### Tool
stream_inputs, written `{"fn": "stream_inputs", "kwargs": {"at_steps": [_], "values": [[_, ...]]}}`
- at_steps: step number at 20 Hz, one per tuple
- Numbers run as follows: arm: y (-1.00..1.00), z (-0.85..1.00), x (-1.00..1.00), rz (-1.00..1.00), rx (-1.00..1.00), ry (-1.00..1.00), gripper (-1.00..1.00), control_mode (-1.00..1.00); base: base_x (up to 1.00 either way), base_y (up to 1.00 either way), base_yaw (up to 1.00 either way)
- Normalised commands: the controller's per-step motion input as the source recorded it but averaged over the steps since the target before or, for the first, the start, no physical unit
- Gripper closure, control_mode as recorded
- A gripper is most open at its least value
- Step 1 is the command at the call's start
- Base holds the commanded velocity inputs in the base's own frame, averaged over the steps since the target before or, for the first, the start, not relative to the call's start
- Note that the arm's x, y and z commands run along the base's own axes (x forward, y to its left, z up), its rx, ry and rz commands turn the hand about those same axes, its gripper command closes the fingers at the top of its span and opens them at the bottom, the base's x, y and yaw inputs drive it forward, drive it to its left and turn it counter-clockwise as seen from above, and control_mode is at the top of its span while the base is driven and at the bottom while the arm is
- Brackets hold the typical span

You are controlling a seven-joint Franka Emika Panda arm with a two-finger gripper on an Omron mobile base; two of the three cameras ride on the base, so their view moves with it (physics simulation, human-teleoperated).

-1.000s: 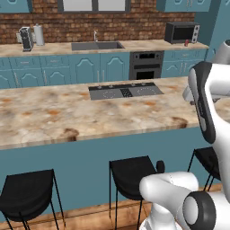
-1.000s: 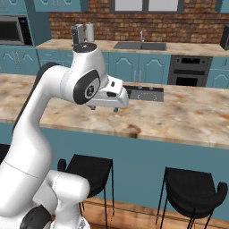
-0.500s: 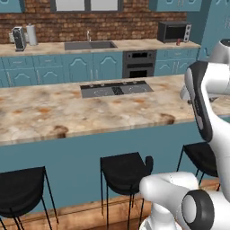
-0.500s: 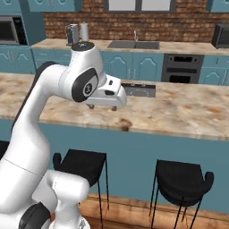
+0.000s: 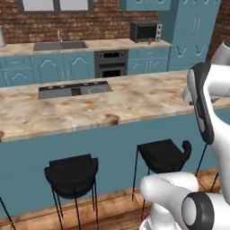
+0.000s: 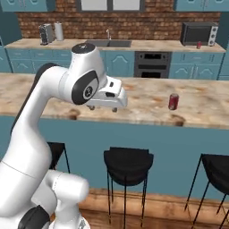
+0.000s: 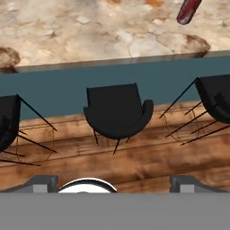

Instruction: Four empty soda cans are scattered around the kitchen. Gather all the cans and cluster them next to the stove for recycling.

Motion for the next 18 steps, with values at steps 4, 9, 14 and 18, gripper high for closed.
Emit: {"fn": "stream_inputs", "kwargs": {"at_steps": [4,9,14,18], "values": [[0.00,0.00,0.00,0.00,0.00,0.00,-1.00,1.00,0.17,-1.00,0.00],[0.00,0.00,0.00,0.00,0.00,0.00,-1.00,1.00,0.29,-0.75,0.00],[0.00,0.00,0.00,0.00,0.00,0.00,-1.00,1.00,0.39,-0.20,-0.03],[0.00,0.00,0.00,0.00,0.00,0.00,-1.00,1.00,0.27,0.26,-0.13]]}}
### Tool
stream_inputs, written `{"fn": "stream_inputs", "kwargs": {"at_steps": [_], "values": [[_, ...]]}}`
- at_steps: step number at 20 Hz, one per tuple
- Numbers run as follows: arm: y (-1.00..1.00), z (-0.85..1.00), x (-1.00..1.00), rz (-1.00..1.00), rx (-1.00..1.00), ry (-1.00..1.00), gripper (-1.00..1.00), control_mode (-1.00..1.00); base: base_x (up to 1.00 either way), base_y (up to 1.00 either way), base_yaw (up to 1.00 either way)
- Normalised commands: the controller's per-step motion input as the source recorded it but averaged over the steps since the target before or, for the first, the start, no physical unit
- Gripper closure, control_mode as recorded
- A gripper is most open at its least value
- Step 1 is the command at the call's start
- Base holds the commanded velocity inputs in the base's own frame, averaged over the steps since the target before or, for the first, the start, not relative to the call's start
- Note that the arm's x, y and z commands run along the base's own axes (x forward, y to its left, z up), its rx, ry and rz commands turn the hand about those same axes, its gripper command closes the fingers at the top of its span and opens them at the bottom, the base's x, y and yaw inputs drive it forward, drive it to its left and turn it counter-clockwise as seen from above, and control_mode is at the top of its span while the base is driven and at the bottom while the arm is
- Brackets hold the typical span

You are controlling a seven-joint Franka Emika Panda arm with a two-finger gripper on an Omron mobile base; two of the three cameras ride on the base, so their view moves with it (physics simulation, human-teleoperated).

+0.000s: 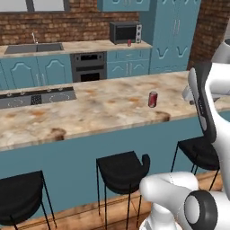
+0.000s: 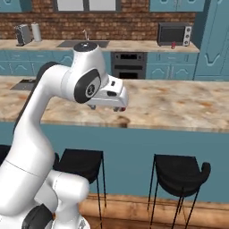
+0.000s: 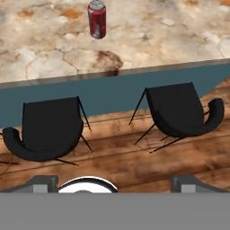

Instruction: Four empty soda cans are scattered around the kitchen. Gather all the cans and cluster them next to the stove for recycling.

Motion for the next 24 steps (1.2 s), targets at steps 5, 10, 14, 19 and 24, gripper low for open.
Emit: {"fn": "stream_inputs", "kwargs": {"at_steps": [5,10,14,19,24], "values": [[0.00,0.00,0.00,0.00,0.00,0.00,-1.00,1.00,0.87,0.29,-0.04],[0.00,0.00,0.00,0.00,0.00,0.00,-1.00,1.00,1.00,0.04,0.19],[0.00,0.00,0.00,0.00,0.00,0.00,-1.00,1.00,0.96,-0.03,0.38],[0.00,0.00,0.00,0.00,0.00,0.00,-1.00,1.00,0.48,-0.38,0.23],[0.00,0.00,0.00,0.00,0.00,0.00,-1.00,1.00,0.49,-0.61,0.15]]}}
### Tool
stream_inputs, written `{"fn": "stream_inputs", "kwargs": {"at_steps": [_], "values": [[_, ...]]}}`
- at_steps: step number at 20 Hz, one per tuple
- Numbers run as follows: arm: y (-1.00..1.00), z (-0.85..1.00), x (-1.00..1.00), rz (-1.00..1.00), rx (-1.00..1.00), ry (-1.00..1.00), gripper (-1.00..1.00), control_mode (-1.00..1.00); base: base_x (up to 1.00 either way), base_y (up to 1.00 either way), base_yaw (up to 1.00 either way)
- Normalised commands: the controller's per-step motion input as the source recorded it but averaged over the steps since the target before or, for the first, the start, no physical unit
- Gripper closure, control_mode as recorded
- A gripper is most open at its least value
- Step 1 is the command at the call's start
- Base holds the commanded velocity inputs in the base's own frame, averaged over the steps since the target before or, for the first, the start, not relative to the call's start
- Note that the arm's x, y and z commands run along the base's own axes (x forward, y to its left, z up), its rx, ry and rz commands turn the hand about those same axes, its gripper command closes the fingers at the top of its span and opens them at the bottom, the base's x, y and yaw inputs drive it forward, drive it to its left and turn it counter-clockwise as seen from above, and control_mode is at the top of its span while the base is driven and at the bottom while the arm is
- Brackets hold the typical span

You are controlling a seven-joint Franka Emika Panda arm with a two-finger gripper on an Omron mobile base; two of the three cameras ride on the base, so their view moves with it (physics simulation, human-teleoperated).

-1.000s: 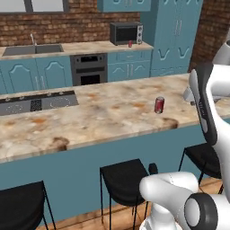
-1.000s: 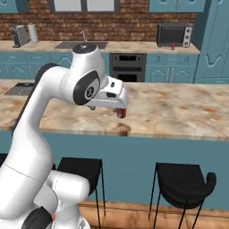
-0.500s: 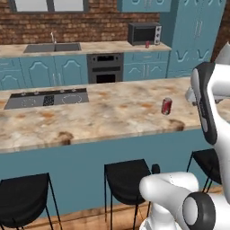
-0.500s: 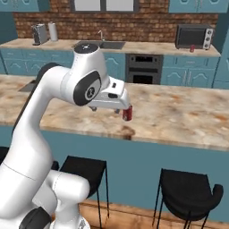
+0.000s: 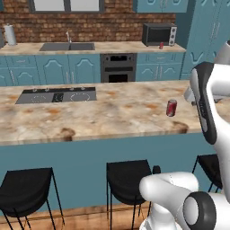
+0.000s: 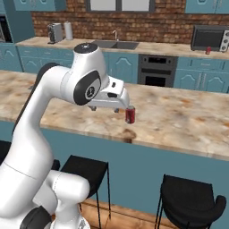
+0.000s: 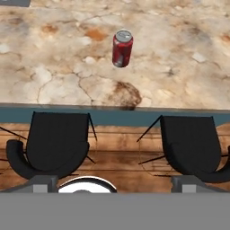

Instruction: Four empty soda cans are scattered around the kitchen. Gather all the cans and cluster them next to the stove for recycling.

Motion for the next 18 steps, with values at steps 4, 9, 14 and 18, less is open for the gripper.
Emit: {"fn": "stream_inputs", "kwargs": {"at_steps": [4,9,14,18], "values": [[0.00,0.00,0.00,0.00,0.00,0.00,-1.00,1.00,0.06,-0.01,0.02],[0.00,0.00,0.02,0.00,0.00,0.00,-1.00,-1.00,0.00,0.00,0.00],[-0.05,0.00,0.73,0.00,0.04,0.02,-1.00,-1.00,0.00,0.00,0.00],[-0.16,-0.01,0.91,0.01,0.10,0.02,-1.00,-1.00,0.00,0.00,0.00]]}}
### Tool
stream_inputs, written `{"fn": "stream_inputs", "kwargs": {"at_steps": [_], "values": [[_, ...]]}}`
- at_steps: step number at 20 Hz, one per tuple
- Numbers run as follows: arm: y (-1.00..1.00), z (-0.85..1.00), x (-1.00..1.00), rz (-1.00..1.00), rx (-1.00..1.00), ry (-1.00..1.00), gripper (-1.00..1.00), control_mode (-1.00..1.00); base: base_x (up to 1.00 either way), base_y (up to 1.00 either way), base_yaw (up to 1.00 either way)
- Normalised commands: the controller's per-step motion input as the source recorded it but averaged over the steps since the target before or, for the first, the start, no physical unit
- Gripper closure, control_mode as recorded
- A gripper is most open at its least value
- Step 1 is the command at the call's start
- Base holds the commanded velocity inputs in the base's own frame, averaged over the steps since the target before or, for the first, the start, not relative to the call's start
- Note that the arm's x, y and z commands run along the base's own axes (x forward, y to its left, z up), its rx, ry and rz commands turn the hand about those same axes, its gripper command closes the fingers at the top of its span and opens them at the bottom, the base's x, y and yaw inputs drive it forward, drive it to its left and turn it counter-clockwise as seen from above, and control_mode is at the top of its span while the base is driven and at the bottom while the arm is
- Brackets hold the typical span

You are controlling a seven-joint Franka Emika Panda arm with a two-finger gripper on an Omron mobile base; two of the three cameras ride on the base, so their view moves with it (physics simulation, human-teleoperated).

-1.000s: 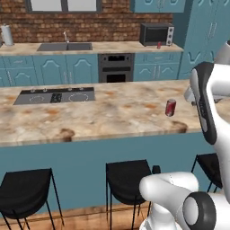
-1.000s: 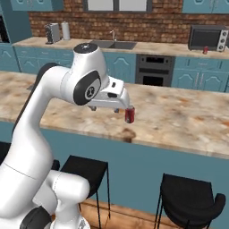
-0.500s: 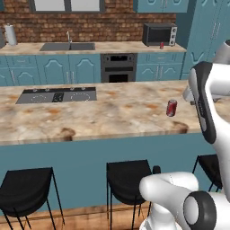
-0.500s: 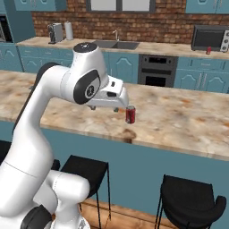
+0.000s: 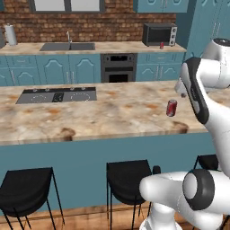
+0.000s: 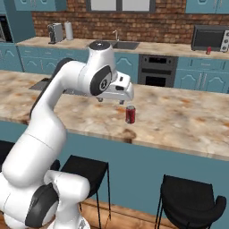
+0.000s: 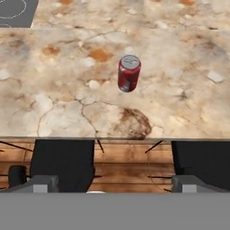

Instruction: Four empty soda cans are scattered around the kitchen. Gather all the cans and cluster them next to the stove for recycling.

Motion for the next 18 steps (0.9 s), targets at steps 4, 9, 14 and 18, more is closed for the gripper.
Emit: {"fn": "stream_inputs", "kwargs": {"at_steps": [4,9,14,18], "values": [[-0.28,-0.15,0.11,0.03,0.06,0.01,-1.00,-1.00,0.00,0.00,0.00],[0.09,-0.01,0.28,-0.07,0.00,0.00,-1.00,-1.00,0.00,0.00,0.00],[0.10,-0.03,0.58,-0.21,-0.12,0.00,-1.00,-1.00,0.00,0.00,0.00],[-0.01,-0.19,0.39,-0.07,-0.04,-0.01,-1.00,-1.00,0.00,0.00,0.00]]}}
